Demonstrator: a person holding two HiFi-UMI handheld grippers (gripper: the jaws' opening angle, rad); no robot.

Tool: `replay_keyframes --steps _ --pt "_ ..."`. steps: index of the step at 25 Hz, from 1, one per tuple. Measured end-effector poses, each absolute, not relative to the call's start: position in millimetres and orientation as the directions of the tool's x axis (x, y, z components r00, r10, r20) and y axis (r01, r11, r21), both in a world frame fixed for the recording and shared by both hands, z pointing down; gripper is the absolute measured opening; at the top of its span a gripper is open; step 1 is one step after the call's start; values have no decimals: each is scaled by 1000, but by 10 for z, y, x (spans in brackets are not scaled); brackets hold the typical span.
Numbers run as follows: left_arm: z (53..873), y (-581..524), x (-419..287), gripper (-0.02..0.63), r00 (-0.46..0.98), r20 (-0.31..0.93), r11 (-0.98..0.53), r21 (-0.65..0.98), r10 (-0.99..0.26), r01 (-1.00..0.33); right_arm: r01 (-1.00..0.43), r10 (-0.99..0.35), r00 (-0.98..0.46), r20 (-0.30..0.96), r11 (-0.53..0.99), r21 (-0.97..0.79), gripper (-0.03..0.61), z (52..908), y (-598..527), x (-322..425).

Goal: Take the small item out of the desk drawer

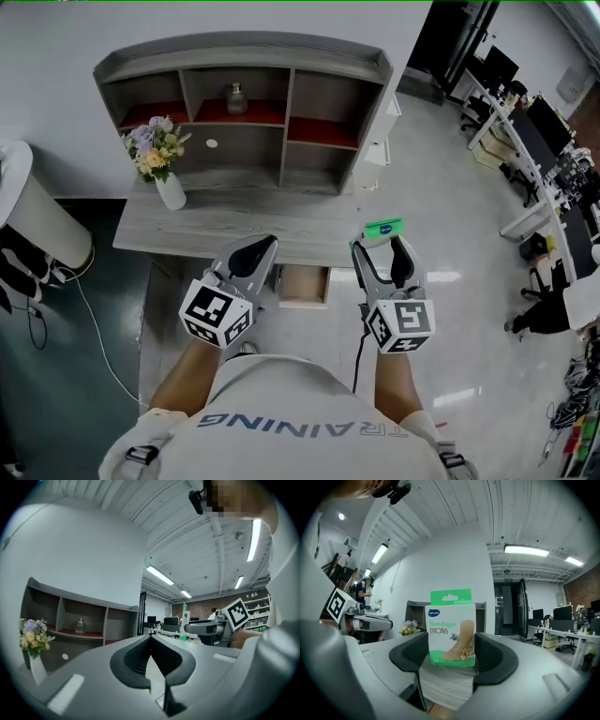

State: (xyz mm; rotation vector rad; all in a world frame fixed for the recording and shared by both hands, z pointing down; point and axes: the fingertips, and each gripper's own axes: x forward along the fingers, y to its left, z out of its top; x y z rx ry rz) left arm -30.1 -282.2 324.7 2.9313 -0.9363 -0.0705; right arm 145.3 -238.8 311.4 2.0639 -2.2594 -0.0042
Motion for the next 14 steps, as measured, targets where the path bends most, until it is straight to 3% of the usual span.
replay_keyframes --steps 14 --pt "3470 -3104 -438 3 814 -29 -813 83 -580 -576 -994 -995 -70 77 76 77 321 3386 -2692 1364"
